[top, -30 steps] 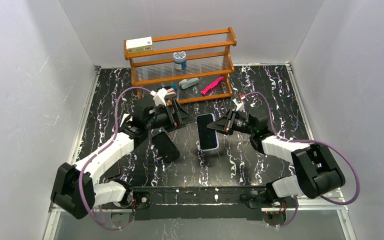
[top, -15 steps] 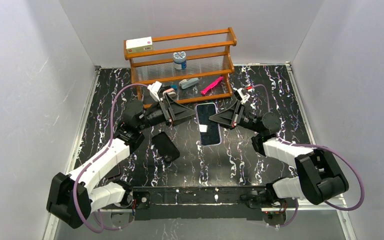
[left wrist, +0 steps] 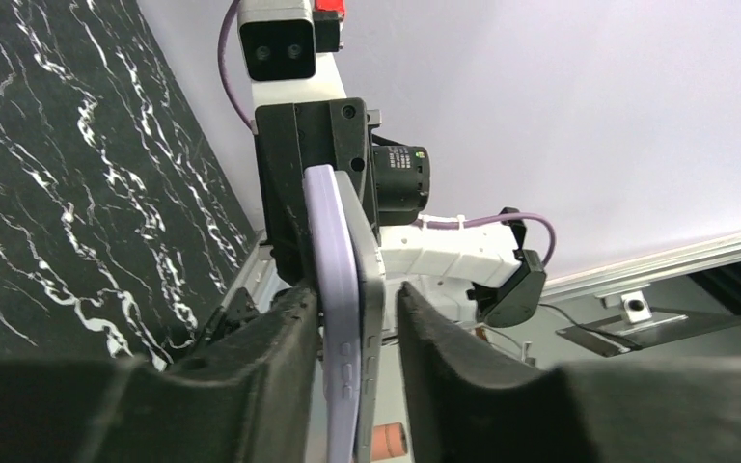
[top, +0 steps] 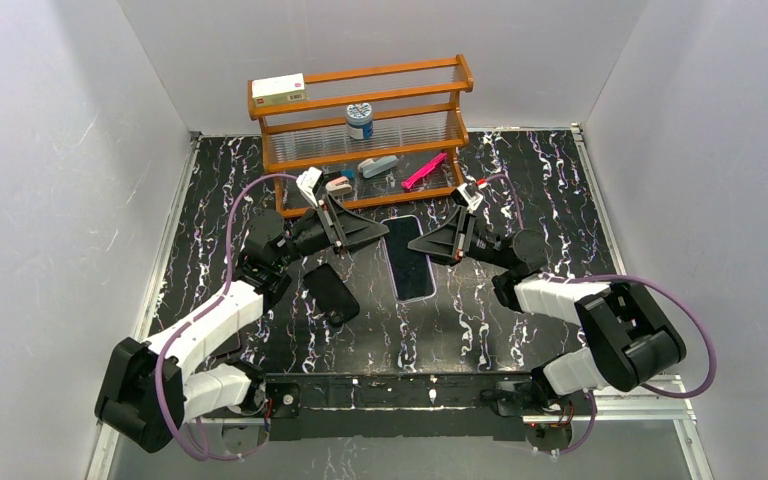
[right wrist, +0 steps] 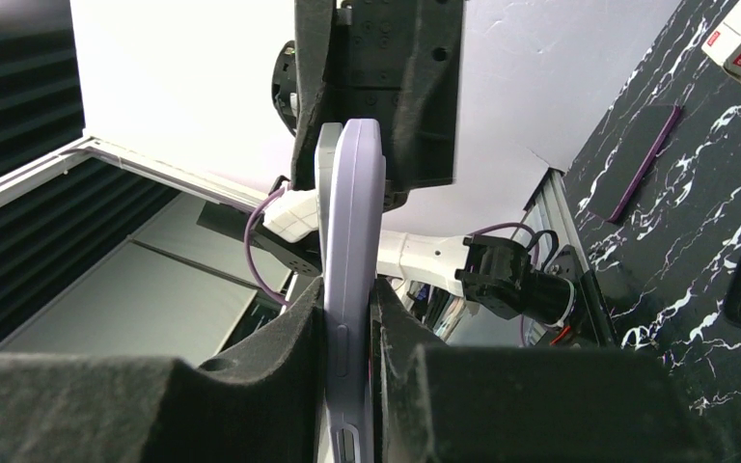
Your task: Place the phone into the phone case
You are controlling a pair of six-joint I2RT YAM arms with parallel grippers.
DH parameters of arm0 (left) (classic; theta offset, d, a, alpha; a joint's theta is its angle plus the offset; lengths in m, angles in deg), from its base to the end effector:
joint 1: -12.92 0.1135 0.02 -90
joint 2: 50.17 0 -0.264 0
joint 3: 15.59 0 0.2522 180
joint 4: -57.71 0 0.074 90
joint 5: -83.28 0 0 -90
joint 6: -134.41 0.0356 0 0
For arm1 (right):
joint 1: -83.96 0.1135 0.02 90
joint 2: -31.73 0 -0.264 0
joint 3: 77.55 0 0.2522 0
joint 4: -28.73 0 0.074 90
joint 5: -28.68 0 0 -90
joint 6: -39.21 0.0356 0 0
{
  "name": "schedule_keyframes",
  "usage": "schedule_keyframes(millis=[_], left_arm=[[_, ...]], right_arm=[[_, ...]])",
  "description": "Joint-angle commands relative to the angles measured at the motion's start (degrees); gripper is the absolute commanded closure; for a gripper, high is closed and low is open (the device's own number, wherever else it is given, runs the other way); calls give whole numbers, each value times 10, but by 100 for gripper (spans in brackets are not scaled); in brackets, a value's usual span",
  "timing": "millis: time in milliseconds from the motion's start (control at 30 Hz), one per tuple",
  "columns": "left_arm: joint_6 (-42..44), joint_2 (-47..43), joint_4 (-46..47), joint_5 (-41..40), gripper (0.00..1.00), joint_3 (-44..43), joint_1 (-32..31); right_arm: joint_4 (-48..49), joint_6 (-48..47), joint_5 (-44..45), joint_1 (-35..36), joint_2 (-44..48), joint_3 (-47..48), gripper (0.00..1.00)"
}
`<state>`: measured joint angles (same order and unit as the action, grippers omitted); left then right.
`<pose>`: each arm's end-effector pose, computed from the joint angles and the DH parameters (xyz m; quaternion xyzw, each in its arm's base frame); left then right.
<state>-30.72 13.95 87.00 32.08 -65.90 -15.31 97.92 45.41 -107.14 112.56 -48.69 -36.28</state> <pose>0.2077 -0.1368 0.3180 0.0153 0.6291 -0.7137 0.3077 0.2136 0.1455 0.2641 -0.0242 0.5701 0.7972 0.1973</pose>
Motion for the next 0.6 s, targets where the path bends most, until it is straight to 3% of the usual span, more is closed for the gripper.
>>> schedule_keyframes(millis=[0, 100, 133, 300, 433, 500, 567], left_arm=[[-9, -3, 37, 4, 77, 0, -1], [-15, 4, 37, 5, 98, 2, -2], [-16, 8, 36, 5, 100, 4, -2], [11, 19, -13, 3, 100, 9, -2], [109, 6, -165, -19, 100, -31, -2], [154, -4, -233, -33, 100, -53, -2], [175, -12, -265, -36, 100, -68, -2]], right_arm=[[86, 17, 7, 7, -4, 18, 96], [86, 16, 6, 9, -10, 15, 89], [85, 16, 6, 10, -12, 14, 85], [84, 17, 6, 12, -22, 16, 64], [74, 14, 5, 12, -29, 17, 56], [69, 11, 7, 11, -33, 16, 58], [77, 12, 10, 12, -37, 15, 78]])
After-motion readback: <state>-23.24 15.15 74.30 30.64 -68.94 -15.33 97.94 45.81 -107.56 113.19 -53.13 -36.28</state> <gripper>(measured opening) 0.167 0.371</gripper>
